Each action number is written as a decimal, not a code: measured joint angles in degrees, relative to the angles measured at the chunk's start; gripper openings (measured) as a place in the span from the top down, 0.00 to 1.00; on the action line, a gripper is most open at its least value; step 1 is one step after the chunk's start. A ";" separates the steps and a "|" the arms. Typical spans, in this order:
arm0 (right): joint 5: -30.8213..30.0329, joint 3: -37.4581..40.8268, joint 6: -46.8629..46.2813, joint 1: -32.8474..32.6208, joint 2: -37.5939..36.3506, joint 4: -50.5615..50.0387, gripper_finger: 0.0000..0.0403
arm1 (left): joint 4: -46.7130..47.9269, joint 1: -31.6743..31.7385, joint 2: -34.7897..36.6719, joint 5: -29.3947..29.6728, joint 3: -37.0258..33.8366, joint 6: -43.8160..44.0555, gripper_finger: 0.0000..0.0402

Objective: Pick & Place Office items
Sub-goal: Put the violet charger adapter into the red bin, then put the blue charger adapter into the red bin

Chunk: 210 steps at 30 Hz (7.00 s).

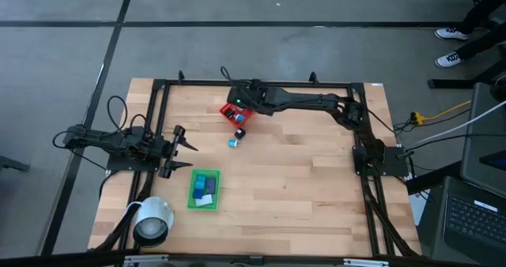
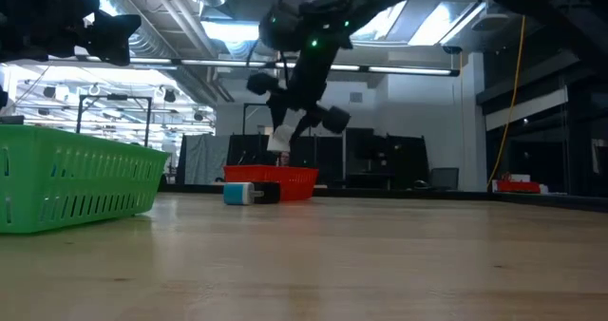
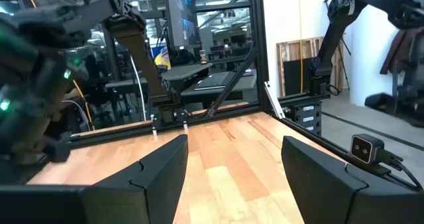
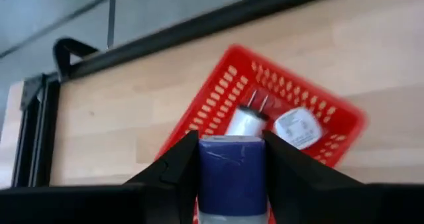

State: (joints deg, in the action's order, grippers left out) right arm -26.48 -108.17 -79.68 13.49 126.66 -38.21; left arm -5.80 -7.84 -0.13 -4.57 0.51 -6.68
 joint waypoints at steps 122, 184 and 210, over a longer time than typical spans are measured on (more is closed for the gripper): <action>25.77 0.03 84.23 -8.33 8.26 2.37 0.50 | 0.00 0.01 -0.02 -0.01 0.02 0.00 0.40; 33.08 -4.33 68.21 -10.46 10.90 10.34 0.67 | 0.01 0.01 -0.02 -0.01 0.01 0.00 0.40; 12.09 -21.17 67.72 -0.54 11.21 -8.13 0.67 | 0.01 0.01 -0.01 0.01 0.00 0.01 0.40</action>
State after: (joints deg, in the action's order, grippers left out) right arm -14.39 -129.34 -11.96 12.95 137.86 -46.35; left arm -5.78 -7.83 -0.14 -4.56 0.52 -6.67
